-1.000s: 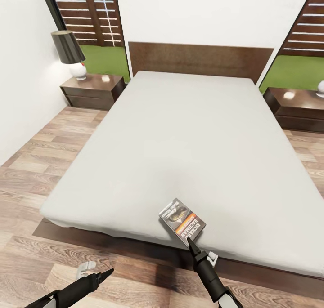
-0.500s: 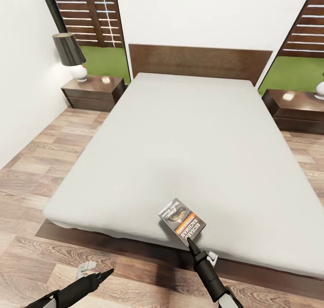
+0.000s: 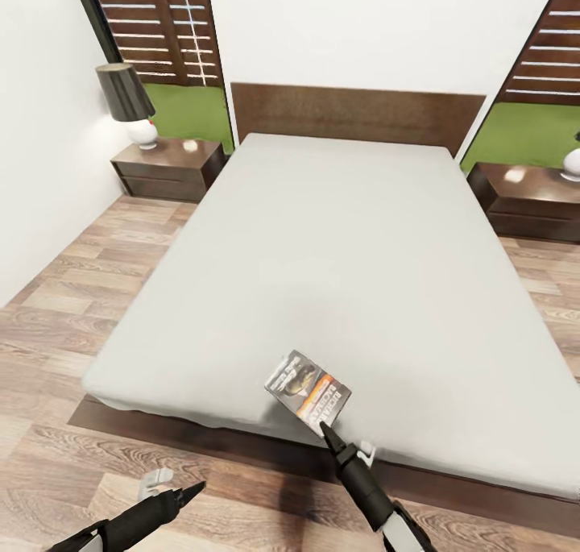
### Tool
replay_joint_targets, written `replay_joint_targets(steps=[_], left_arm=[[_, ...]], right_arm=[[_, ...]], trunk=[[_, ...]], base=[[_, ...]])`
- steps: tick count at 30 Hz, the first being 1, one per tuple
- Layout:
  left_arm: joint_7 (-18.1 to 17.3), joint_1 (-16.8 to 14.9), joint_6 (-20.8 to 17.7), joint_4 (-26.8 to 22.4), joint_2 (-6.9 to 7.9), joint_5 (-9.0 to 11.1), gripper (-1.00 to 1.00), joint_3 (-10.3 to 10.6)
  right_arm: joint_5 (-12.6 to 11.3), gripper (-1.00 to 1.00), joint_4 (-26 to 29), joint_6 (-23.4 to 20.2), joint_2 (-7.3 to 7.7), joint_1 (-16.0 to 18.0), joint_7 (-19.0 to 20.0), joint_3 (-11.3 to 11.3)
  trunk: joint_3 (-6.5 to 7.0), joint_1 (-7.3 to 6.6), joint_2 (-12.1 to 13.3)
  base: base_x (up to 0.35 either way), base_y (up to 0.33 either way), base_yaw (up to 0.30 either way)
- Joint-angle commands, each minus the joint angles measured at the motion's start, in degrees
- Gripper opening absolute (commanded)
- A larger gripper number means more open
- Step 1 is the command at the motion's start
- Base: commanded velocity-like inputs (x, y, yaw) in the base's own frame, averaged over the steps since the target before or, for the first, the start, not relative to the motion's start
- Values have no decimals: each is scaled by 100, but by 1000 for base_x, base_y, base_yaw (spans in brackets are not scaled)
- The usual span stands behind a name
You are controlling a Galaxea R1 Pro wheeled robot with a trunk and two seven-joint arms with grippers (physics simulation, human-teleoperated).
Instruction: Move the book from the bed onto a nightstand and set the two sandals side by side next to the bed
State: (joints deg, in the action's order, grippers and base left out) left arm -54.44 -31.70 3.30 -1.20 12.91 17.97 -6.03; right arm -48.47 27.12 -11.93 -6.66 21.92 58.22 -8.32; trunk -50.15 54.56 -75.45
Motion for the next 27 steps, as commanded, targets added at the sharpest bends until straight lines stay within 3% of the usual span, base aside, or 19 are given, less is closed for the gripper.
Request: replay_joint_targets(steps=[1,2,4,6,7,10,12,15,16,17,19,22,25,27], left_arm=[[-14,-3,36,6,-23,-48,100,-47],[-14,-3,37,6,-46,-48,100,-47],[-14,-3,38,6,-66,-50,100,-47],[-17,-3,39,6,-76,-53,100,-47],[-29,-3,33,6,-83,-56,100,-47],[-31,-3,31,6,-88,-62,100,-46],[-21,-3,31,6,-108,-64,100,-43],[-31,-3,31,6,-125,-65,100,-46],[-33,-3,31,6,-126,-65,100,-46],[-36,-3,31,6,-128,-66,100,-47],[-39,-3,31,8,-130,-66,100,-47],[-44,-3,34,8,-131,-66,100,-47],[-37,-3,32,12,-131,-66,100,-46],[-31,-3,31,12,-131,-66,100,-41]], right_arm=[[-33,-100,59,-58,-2,3,13,211],[-32,-100,113,-62,-2,0,11,451],[-33,-100,206,-103,-2,-2,11,720],[-35,-100,330,-234,-2,-1,13,867],[-32,-100,525,-634,-2,0,14,980],[-31,-100,766,-1256,12,1,20,1040],[-31,-100,832,-1615,155,-2,39,1052],[-31,-100,1071,-2154,657,-2,60,1091],[-31,-100,1142,-2228,762,-2,61,1097],[-31,-100,1348,-2424,1118,-3,67,1117],[-31,-100,1617,-2595,1650,-10,153,1163],[-31,-100,1969,-2686,2297,-27,634,1191],[-31,-100,2113,-2707,2662,-44,944,1199],[-31,-100,2121,-2709,2738,-52,1004,1201]], trunk=[[15,-23,40],[33,-44,80],[69,-88,160],[105,-132,240],[123,-154,280],[176,-220,401],[212,-264,481],[266,-330,601],[284,-352,641],[302,-374,681],[338,-418,762],[392,-484,882],[446,-550,1002],[482,-594,1082]], base=[[0,0,0],[0,0,0],[0,0,0],[0,0,0],[0,0,0],[0,0,0],[0,0,0],[0,0,0],[0,0,0],[0,0,0],[0,0,0],[0,0,0],[0,0,0],[0,0,0]])
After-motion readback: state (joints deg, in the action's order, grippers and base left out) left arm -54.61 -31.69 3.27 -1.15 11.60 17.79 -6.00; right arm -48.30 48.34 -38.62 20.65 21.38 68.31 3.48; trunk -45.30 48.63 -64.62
